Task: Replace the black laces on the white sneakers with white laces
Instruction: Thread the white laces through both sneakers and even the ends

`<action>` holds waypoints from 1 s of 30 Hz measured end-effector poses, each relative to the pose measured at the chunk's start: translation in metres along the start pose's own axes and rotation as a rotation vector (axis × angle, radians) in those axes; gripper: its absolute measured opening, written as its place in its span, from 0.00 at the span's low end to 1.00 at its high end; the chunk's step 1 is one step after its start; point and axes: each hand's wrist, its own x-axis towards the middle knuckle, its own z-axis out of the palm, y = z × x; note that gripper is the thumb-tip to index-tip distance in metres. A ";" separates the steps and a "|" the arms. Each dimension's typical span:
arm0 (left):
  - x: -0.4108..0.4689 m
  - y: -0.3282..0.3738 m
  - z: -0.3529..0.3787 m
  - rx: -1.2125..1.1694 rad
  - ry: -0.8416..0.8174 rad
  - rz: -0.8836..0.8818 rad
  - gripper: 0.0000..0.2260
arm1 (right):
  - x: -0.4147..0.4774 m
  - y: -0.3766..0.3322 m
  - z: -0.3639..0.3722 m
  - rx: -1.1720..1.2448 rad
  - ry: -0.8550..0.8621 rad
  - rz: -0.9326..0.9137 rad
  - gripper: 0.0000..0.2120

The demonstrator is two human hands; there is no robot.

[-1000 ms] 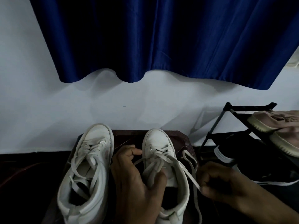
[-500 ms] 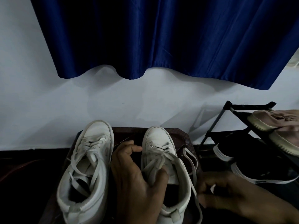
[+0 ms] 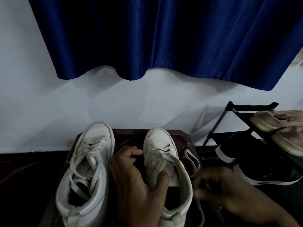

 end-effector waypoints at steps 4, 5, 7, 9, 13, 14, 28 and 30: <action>-0.002 0.000 0.001 0.010 0.009 -0.024 0.24 | -0.009 0.003 -0.012 -0.016 -0.140 0.076 0.11; -0.002 0.000 0.001 0.006 0.009 -0.028 0.23 | -0.007 0.000 -0.011 0.023 -0.046 0.043 0.12; -0.002 -0.001 0.001 -0.011 0.004 -0.045 0.22 | 0.002 -0.007 -0.005 0.200 0.168 -0.012 0.14; -0.003 -0.001 0.002 -0.037 0.000 -0.063 0.22 | 0.011 -0.016 0.007 0.303 0.292 -0.062 0.10; -0.002 -0.002 0.002 -0.065 -0.013 -0.070 0.22 | 0.010 -0.013 0.013 0.178 0.307 -0.096 0.06; -0.002 -0.003 0.002 -0.065 -0.019 -0.065 0.22 | 0.005 -0.011 0.006 0.137 0.214 -0.063 0.06; -0.002 -0.004 0.001 -0.110 -0.069 -0.076 0.20 | 0.008 -0.015 0.015 0.166 0.336 -0.066 0.09; 0.000 -0.003 0.000 -0.092 -0.080 -0.056 0.19 | 0.001 -0.012 0.005 0.160 0.220 -0.010 0.09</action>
